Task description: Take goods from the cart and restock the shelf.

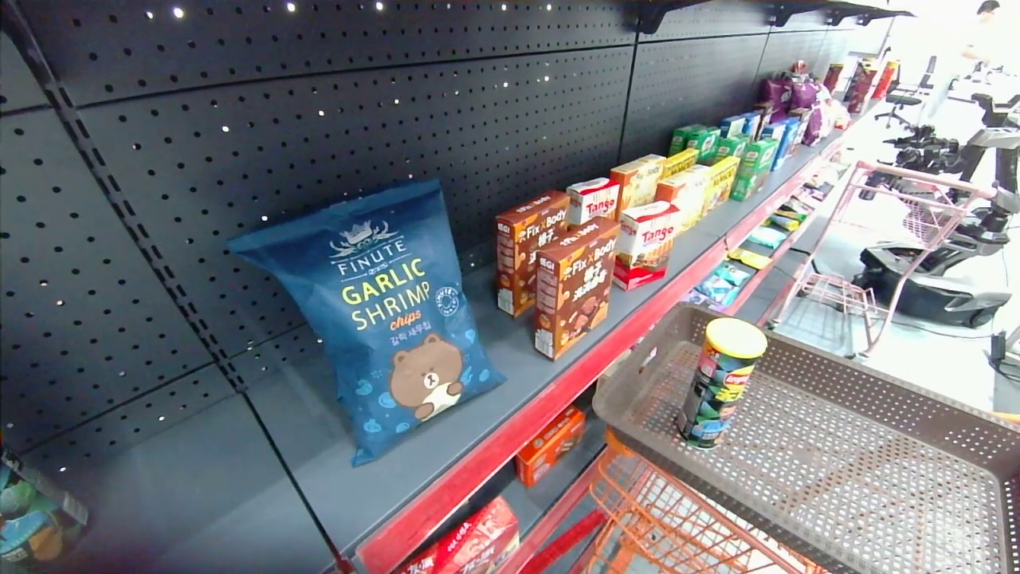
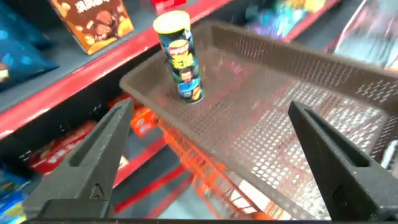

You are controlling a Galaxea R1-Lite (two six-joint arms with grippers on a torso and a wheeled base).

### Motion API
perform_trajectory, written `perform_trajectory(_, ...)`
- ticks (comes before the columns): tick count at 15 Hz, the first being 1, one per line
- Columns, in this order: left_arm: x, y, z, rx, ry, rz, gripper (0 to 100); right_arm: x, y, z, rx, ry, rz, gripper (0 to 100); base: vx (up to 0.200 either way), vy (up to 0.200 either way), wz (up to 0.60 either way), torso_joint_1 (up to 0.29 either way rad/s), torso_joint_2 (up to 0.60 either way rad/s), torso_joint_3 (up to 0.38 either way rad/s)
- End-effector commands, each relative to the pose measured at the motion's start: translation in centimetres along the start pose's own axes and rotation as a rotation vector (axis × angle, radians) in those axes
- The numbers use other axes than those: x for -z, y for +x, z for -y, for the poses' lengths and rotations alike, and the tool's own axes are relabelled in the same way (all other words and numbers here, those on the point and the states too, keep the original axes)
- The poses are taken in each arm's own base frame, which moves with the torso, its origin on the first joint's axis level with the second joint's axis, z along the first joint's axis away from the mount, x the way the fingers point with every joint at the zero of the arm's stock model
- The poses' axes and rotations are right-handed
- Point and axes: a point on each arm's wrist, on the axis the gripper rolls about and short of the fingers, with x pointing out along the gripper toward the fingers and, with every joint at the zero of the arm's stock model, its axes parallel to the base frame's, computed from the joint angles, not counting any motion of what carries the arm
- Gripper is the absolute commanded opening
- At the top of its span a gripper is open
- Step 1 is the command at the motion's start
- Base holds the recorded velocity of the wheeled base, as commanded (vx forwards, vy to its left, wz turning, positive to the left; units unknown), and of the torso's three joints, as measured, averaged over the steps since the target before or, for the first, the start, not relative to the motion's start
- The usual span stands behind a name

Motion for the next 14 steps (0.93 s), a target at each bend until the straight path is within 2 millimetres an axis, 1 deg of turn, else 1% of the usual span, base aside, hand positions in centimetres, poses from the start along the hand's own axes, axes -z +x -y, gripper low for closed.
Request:
perform_trajectory(1, 0.0, 0.0, 0.0, 0.001, 0.0, -0.001, 100, -2.2, 5.9, 0.1, 0.03, 0.022, -0.23, 100, 0.0, 0.0, 0.0, 0.0, 0.0, 0.0)
perform_trajectory(2, 0.0, 0.0, 0.0, -0.001, 0.0, -0.001, 100, -1.6, 7.6, 0.2, 0.033, 0.0, -0.298, 100, 0.0, 0.0, 0.0, 0.0, 0.0, 0.0)
perform_trajectory(3, 0.0, 0.0, 0.0, 0.001, 0.0, -0.001, 100, -1.4, 9.1, 0.3, 0.026, -0.009, -0.317, 100, 0.0, 0.0, 0.0, 0.0, 0.0, 0.0)
perform_trajectory(4, 0.0, 0.0, 0.0, -0.001, 0.0, -0.001, 100, -1.3, 10.3, 0.4, 0.021, -0.011, -0.314, 100, 0.0, 0.0, 0.0, 0.0, 0.0, 0.0)
perform_trajectory(5, 0.0, 0.0, 0.0, 0.001, 0.0, -0.001, 100, -0.8, 12.7, 0.6, 0.026, -0.019, -0.334, 100, 0.0, 0.0, 0.0, 0.0, 0.0, 0.0)
perform_trajectory(6, 0.0, 0.0, 0.0, 0.001, 0.0, -0.001, 100, -0.6, 13.6, 0.8, 0.03, -0.027, -0.342, 100, 0.0, 0.0, 0.0, 0.0, 0.0, 0.0)
perform_trajectory(7, 0.0, 0.0, 0.0, 0.001, 0.0, -0.001, 100, 0.1, 15.5, 1.0, 0.026, -0.046, -0.363, 100, 0.0, 0.0, 0.0, 0.0, 0.0, 0.0)
perform_trajectory(10, 0.0, 0.0, 0.0, 0.001, 0.0, -0.001, 100, 1.3, 18.4, 1.2, 0.006, -0.048, -0.389, 100, 0.0, 0.0, 0.0, 0.0, 0.0, 0.0)
perform_trajectory(13, 0.0, 0.0, 0.0, 0.001, 0.0, -0.002, 100, 2.4, 20.6, 1.5, -0.036, -0.11, -0.397, 100, 0.0, 0.0, 0.0, 0.0, 0.0, 0.0)
perform_trajectory(14, 0.0, 0.0, 0.0, 0.001, 0.0, -0.001, 100, 2.6, 21.0, 1.5, -0.045, -0.111, -0.389, 100, 0.0, 0.0, 0.0, 0.0, 0.0, 0.0)
